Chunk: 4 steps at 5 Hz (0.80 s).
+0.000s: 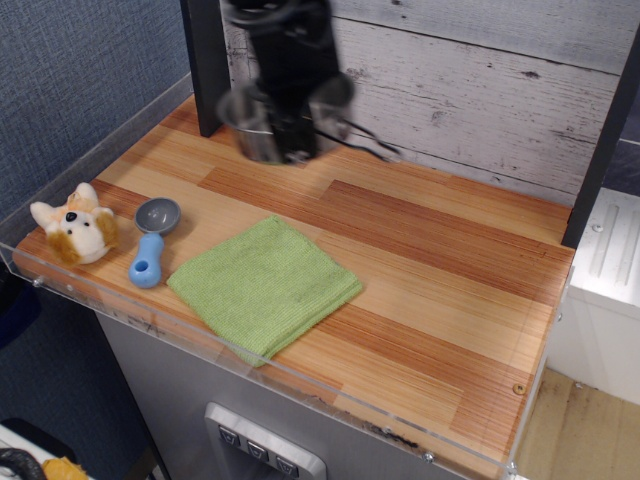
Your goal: Put the pot in the upper right hand corner.
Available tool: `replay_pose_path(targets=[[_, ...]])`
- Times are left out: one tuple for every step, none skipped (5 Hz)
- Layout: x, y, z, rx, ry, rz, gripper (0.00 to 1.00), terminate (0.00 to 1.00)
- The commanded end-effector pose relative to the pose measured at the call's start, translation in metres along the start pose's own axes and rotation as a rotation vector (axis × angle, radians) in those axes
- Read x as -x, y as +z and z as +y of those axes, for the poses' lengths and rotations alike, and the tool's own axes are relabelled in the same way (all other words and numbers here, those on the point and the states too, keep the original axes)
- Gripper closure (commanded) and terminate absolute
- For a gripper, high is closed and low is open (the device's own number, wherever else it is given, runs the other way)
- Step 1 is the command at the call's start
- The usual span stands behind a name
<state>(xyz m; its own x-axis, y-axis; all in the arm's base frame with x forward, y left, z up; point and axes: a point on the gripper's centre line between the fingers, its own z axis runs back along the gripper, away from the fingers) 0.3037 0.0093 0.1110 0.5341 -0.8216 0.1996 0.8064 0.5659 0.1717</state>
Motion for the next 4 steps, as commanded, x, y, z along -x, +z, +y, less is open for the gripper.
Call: replay_pose_path(targets=[[-0.067, -0.003, -0.011, -0.021, -0.085, -0.063, 1.00, 0.00], [-0.091, -0.015, -0.012, -0.021, -0.112, -0.077, 1.00, 0.00], [-0.105, -0.036, -0.021, -0.002, -0.140, -0.081, 1.00, 0.00], [-0.108, -0.053, -0.029, 0.013, -0.152, -0.062, 1.00, 0.00]])
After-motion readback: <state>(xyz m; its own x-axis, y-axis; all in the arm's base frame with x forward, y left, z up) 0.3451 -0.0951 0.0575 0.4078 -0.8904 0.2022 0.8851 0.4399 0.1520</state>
